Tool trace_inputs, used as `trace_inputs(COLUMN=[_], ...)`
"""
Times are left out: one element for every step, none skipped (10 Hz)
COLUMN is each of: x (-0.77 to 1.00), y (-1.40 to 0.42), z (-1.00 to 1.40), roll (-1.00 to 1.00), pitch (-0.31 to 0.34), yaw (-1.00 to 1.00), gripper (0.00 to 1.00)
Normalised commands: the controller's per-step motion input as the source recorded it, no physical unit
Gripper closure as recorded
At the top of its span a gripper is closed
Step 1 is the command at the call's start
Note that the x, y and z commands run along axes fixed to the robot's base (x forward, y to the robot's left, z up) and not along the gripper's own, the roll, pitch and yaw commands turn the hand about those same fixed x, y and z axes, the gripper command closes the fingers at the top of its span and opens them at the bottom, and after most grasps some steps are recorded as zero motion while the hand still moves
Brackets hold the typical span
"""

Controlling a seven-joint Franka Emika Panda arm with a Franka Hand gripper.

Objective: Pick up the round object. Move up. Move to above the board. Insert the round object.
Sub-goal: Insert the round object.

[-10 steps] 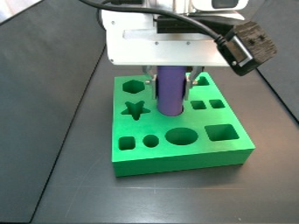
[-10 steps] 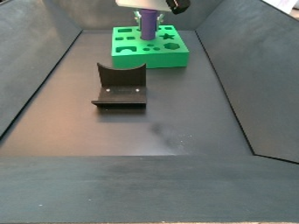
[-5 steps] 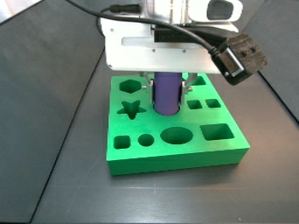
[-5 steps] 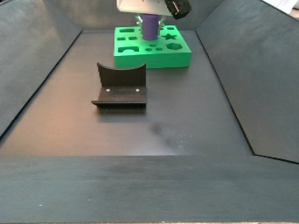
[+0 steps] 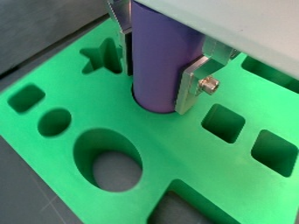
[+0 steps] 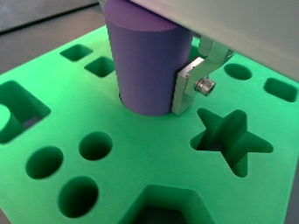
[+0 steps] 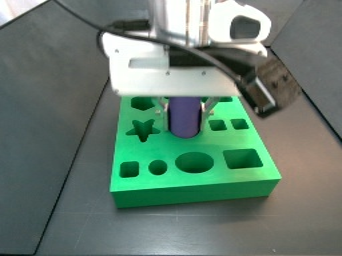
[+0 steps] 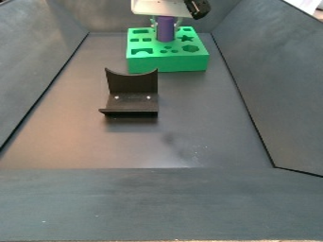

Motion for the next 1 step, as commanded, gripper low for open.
trace_inputs(x=[0.00], y=[0.00], z=[0.00], roll=[0.00], pitch=[0.000], yaw=[0.00], gripper=[1.00])
